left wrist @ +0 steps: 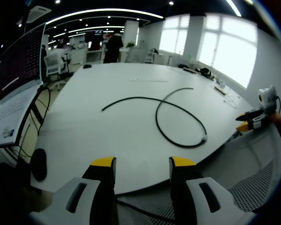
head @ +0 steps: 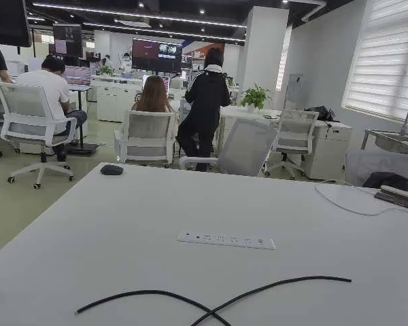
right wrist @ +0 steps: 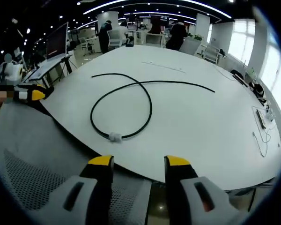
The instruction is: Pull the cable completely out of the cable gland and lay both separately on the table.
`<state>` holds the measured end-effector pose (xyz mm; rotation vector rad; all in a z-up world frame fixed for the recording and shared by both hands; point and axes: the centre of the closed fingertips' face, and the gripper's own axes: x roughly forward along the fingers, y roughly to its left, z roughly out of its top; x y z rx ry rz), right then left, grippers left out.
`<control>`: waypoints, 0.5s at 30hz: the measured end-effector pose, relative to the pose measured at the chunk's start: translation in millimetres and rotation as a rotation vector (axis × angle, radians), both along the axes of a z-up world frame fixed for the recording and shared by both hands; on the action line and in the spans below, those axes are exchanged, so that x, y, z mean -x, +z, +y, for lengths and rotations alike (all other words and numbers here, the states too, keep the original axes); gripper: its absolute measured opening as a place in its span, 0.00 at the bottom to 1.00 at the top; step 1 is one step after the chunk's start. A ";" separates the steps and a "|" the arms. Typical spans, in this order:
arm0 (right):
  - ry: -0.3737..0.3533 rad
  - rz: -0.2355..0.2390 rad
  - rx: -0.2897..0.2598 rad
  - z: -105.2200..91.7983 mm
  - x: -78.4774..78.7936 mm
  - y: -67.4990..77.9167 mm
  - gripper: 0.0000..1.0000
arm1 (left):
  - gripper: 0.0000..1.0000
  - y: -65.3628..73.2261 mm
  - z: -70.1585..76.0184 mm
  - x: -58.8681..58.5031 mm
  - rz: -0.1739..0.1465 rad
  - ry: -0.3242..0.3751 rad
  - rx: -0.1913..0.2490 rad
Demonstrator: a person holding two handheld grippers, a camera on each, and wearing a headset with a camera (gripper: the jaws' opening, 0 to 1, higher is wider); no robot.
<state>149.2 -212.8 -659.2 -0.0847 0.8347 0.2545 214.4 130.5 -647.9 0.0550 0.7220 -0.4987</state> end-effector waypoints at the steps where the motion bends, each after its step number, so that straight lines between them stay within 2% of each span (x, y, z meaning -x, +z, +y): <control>1: 0.001 0.000 0.001 0.1 0.0 0.0 0.42 | 0.37 -0.2 -0.2 0.0 0.001 -0.001 0.000; 15: 0.003 0.007 -0.002 0.3 0.1 -0.8 0.41 | 0.35 -1.6 -0.1 1.8 0.015 0.001 -0.008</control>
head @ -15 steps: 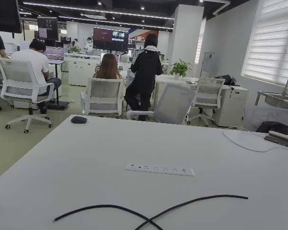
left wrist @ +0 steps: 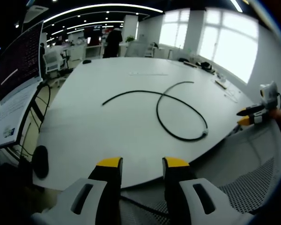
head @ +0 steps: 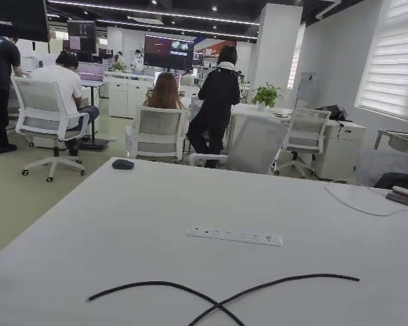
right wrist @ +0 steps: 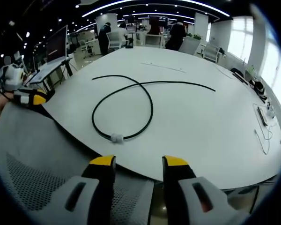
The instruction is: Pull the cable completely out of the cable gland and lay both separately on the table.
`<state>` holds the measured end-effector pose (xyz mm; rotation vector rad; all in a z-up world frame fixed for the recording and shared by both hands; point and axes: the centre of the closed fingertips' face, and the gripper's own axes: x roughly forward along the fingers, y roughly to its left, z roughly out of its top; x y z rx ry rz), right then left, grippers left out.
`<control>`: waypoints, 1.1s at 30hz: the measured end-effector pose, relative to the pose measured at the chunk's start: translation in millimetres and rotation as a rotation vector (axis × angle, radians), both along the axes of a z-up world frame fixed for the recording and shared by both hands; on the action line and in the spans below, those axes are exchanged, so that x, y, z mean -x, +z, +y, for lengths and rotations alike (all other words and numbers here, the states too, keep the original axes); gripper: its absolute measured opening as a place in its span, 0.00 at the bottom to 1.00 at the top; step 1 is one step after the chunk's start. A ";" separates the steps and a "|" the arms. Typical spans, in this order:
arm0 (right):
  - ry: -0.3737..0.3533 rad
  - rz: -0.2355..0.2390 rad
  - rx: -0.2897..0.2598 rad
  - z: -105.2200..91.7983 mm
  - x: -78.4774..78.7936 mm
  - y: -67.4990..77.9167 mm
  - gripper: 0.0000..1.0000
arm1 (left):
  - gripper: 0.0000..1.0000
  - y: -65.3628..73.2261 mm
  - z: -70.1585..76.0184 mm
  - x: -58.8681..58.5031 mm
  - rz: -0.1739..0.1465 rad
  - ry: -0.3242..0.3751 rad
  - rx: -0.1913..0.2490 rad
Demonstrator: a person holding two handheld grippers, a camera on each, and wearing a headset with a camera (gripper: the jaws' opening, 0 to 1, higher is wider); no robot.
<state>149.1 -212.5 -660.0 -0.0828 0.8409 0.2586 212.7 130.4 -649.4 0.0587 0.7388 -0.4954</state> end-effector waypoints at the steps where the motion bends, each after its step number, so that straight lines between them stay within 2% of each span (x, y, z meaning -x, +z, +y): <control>1: 0.001 0.001 -0.001 0.2 0.1 -0.1 0.41 | 0.35 -0.1 -0.1 0.3 0.001 -0.001 0.000; 5: 0.001 0.003 0.000 0.1 0.2 -0.3 0.41 | 0.35 -0.5 -0.8 1.5 0.008 -0.001 0.002; 15: 0.002 0.005 -0.004 0.6 1.0 -0.6 0.41 | 0.33 0.4 0.1 -0.9 0.001 0.010 0.017; 33: 0.012 0.002 -0.020 3.3 0.6 -0.2 0.39 | 0.31 -2.2 -0.2 1.2 0.017 0.003 0.014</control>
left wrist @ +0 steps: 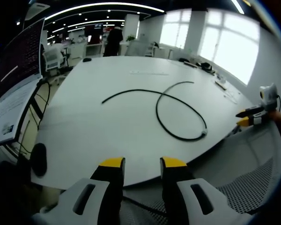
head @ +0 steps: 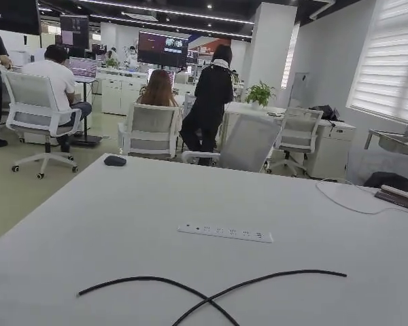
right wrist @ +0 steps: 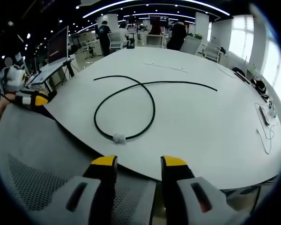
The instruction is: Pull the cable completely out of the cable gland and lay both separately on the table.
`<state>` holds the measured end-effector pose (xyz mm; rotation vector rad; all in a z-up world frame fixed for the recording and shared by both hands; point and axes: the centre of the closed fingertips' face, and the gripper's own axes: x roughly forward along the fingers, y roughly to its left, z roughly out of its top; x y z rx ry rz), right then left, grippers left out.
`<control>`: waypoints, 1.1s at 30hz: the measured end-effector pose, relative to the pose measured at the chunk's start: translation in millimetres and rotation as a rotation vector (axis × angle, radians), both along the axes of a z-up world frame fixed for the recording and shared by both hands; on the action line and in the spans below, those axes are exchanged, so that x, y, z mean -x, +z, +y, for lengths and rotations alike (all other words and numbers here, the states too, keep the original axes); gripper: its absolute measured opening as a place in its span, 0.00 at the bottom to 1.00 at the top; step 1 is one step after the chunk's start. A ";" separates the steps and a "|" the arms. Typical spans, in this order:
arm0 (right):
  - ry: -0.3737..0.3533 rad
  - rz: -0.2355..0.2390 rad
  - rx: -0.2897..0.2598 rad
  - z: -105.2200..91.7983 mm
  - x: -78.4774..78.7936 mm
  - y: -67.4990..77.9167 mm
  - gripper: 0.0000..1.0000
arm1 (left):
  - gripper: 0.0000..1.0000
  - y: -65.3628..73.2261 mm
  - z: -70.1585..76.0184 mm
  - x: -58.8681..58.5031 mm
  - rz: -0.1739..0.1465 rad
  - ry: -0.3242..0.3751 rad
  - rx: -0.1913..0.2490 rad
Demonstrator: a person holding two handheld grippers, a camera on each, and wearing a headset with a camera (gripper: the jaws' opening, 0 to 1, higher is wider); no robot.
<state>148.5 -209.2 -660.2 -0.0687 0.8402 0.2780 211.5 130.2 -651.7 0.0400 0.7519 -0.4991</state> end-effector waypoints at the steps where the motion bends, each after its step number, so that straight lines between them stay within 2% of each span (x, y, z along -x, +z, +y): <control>1: 0.001 0.000 -0.001 0.1 0.0 0.0 0.38 | 0.31 -0.1 -0.1 0.2 0.000 -0.001 0.000; 16: 0.009 0.004 -0.002 0.8 0.0 -0.3 0.37 | 0.32 -0.6 -2.1 2.6 0.010 -0.018 -0.005; 19: 0.014 0.009 -0.011 2.5 0.7 -0.7 0.35 | 0.31 3.2 -1.8 0.1 -0.016 -0.011 -0.001; 25: 0.019 0.011 -0.009 2.9 0.5 -0.9 0.35 | 0.35 -0.6 -2.8 2.5 0.010 -0.023 -0.008; 27: 0.019 0.011 -0.009 2.6 0.4 -0.9 0.35 | 0.37 0.3 -4.8 2.2 0.002 -0.041 -0.013; 29: 0.016 0.008 -0.007 1.7 0.0 -0.6 0.36 | 0.35 3.9 -6.8 1.0 -0.024 -0.062 -0.030; 31: 0.021 0.007 -0.006 2.1 -0.3 -0.5 0.35 | 0.31 6.6 -7.2 -0.1 -0.045 -0.098 -0.070; 33: 0.026 0.006 -0.004 1.9 -0.5 -0.5 0.35 | 0.31 4.4 -9.4 4.0 -0.024 -0.156 -0.112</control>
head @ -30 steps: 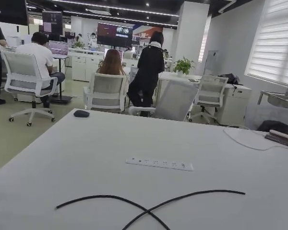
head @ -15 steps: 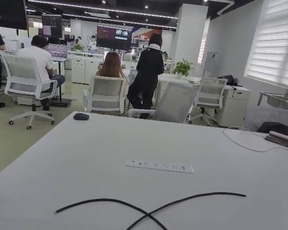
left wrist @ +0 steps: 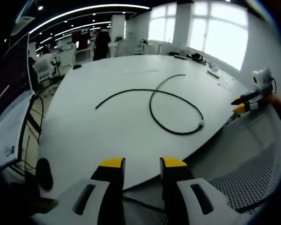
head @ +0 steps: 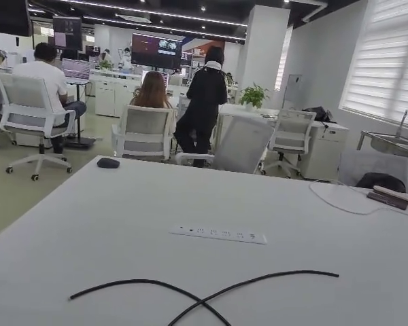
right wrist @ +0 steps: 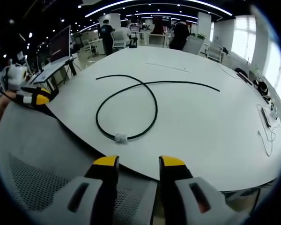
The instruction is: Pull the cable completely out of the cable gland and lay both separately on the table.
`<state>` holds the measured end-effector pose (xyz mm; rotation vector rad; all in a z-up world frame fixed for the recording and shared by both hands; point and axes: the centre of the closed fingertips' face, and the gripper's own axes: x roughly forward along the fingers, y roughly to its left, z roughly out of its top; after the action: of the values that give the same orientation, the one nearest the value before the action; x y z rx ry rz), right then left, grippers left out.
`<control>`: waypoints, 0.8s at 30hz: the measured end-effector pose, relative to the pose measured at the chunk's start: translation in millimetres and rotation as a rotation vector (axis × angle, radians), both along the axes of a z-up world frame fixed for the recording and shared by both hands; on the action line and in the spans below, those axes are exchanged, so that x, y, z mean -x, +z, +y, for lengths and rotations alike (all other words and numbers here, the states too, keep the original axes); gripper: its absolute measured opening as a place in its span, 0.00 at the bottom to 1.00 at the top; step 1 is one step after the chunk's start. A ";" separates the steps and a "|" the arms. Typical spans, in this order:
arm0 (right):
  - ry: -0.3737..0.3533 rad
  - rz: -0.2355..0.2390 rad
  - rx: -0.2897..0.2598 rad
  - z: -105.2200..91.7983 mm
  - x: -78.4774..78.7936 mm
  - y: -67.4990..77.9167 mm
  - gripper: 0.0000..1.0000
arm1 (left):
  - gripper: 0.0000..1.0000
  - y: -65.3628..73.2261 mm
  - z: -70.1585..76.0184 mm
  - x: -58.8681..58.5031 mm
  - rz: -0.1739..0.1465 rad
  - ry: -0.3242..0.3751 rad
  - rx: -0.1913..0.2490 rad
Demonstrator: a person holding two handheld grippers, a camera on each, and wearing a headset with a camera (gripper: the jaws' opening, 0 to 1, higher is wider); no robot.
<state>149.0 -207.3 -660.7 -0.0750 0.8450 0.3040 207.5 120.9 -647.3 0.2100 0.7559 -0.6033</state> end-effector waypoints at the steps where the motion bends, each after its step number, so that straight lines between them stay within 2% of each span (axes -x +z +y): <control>1: 0.000 0.001 0.000 -0.4 0.0 -0.2 0.35 | 0.32 1.0 1.0 -1.8 -0.007 -0.008 -0.017; 2: 0.008 0.002 0.000 0.4 -0.2 -0.5 0.35 | 0.34 3.4 0.9 -4.0 -0.019 -0.039 -0.052; 3: 0.017 0.003 0.004 1.1 0.0 -0.9 0.35 | 0.35 4.6 -0.4 -4.2 -0.018 -0.064 -0.075; 4: 0.029 0.006 0.012 1.9 0.2 -1.4 0.35 | 0.35 5.9 -2.6 -3.8 -0.002 -0.101 -0.113; 5: 0.036 0.007 0.013 2.7 0.5 -1.6 0.35 | 0.34 8.3 -5.8 -5.6 -0.003 -0.123 -0.128; 7: 0.041 0.008 0.012 3.2 0.6 -2.0 0.35 | 0.28 19.4 -17.3 -13.4 -0.051 -0.180 -0.144; 8: 0.045 0.008 0.011 3.6 0.5 -2.0 0.35 | 0.25 22.5 -23.6 -14.0 -0.039 -0.219 -0.147; 10: 0.048 0.009 0.013 3.7 0.6 -2.0 0.35 | 0.24 26.5 -38.8 -15.5 -0.015 -0.257 -0.112; 12: 0.046 0.007 0.011 3.7 0.4 -1.6 0.35 | 0.25 28.6 -52.5 -18.2 -0.007 -0.299 -0.083; 15: 0.042 0.004 0.010 3.1 0.3 -1.3 0.35 | 0.26 21.9 -76.6 -12.4 0.043 -0.417 -0.094; 16: 0.040 0.004 0.010 2.8 0.1 -1.3 0.35 | 0.27 19.8 -82.8 -12.1 0.049 -0.443 -0.099; 19: 0.039 0.004 0.009 2.8 0.2 -1.4 0.35 | 0.27 12.5 -106.5 -4.8 0.107 -0.522 -0.079; 21: 0.039 0.006 0.008 3.1 0.4 -1.6 0.35 | 0.24 10.8 -125.2 -6.2 0.120 -0.526 -0.025; 23: 0.035 0.004 0.009 2.6 0.4 -1.4 0.35 | 0.27 3.8 -136.1 -3.1 0.151 -0.566 -0.031; 24: 0.034 0.004 0.009 2.6 0.4 -1.4 0.35 | 0.28 0.6 -139.1 -4.7 0.151 -0.570 -0.043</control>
<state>148.6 -204.7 -662.1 -0.0969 0.8498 0.3326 212.2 -18.3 -646.7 0.4297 0.8585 -1.1531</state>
